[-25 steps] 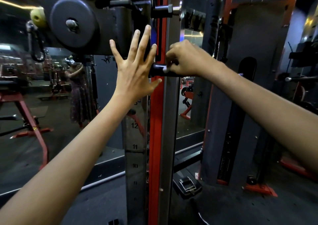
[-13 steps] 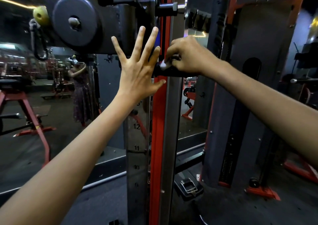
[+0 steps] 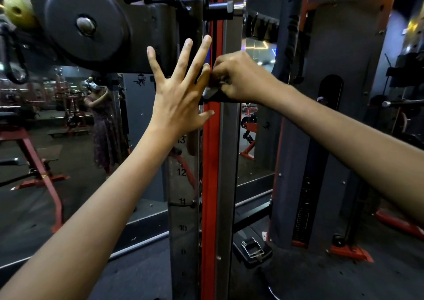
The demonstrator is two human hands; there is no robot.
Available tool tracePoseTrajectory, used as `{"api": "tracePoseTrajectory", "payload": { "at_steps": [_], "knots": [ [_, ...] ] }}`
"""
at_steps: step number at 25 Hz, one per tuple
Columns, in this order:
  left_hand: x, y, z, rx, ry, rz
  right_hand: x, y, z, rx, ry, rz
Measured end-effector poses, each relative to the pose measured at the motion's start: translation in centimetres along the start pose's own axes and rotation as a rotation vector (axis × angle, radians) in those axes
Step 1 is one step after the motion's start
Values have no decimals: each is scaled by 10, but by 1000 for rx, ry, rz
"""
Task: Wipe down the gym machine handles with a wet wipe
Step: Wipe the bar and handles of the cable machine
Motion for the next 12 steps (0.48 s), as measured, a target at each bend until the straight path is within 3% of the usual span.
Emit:
{"api": "tracePoseTrajectory", "payload": {
  "at_steps": [3, 8, 12],
  "knots": [
    [1, -1, -2, 5, 6, 0, 11, -2, -8, -1, 44, 38],
    [2, -2, -1, 29, 9, 15, 5, 1, 2, 174, -19, -7],
    [2, -2, -3, 62, -2, 39, 19, -10, -12, 216, 158, 162]
  ]
}}
Point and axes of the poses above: each hand's wrist, its own x-axis away from the middle knuckle, its own z-axis out of the back of the hand, y = z × x, the point moved 7 cm from there along -x, towards the middle knuckle, and after that the axes turned 11 degrees about -z, right-handed, at the moved point
